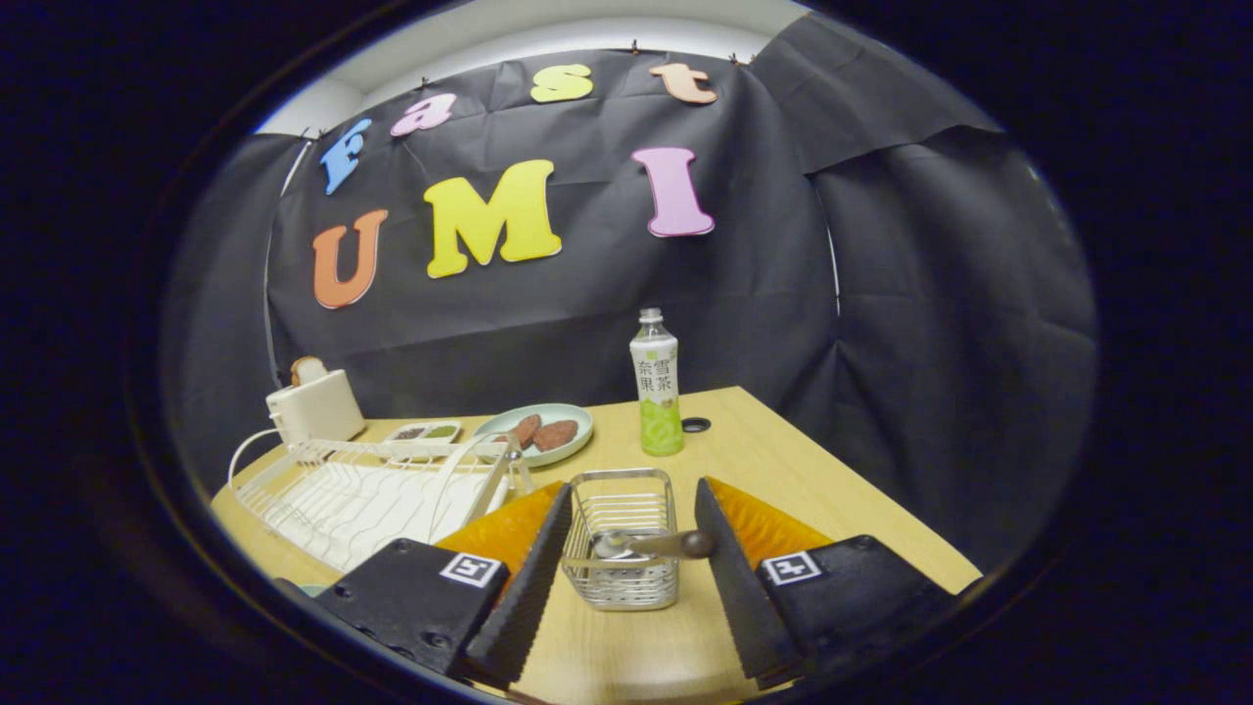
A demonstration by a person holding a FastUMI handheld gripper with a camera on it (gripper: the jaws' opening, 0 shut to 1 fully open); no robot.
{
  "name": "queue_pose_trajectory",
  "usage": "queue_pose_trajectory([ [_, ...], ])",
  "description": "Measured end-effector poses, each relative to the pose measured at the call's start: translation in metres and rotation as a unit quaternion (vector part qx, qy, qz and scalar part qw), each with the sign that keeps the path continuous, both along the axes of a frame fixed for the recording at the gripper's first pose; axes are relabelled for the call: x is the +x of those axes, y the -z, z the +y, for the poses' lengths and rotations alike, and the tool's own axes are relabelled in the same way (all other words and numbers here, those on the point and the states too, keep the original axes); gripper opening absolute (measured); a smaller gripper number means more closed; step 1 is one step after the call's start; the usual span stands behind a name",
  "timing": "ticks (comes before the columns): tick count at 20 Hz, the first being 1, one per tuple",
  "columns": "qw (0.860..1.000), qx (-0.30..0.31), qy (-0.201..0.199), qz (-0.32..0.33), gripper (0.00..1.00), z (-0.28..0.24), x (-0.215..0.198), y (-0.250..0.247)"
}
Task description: Take the plate from the dish rack, then take the spoon from the basket and place it into the plate.
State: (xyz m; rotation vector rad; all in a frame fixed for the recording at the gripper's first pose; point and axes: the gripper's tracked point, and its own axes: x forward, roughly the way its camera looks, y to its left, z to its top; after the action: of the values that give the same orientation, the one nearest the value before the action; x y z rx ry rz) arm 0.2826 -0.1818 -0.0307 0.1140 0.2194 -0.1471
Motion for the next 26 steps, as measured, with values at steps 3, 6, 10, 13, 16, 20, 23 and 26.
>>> queue_pose_trajectory([
  [3,1.0,-0.013,0.002,0.013,0.56,-0.001,0.013,0.006],
  [6,1.0,-0.019,-0.008,0.009,0.29,0.008,0.015,-0.001],
  [10,0.998,-0.059,0.007,-0.013,0.21,0.009,0.014,-0.024],
  [13,0.997,-0.067,0.008,-0.033,0.21,0.013,0.017,-0.047],
  [16,0.996,-0.071,0.019,-0.053,0.21,0.013,0.016,-0.072],
  [20,0.995,-0.072,0.025,-0.068,0.21,0.018,0.011,-0.101],
  [23,0.993,-0.081,0.014,-0.083,0.21,0.037,-0.005,-0.123],
  [26,0.992,-0.086,-0.008,-0.087,0.21,0.064,-0.028,-0.134],
])
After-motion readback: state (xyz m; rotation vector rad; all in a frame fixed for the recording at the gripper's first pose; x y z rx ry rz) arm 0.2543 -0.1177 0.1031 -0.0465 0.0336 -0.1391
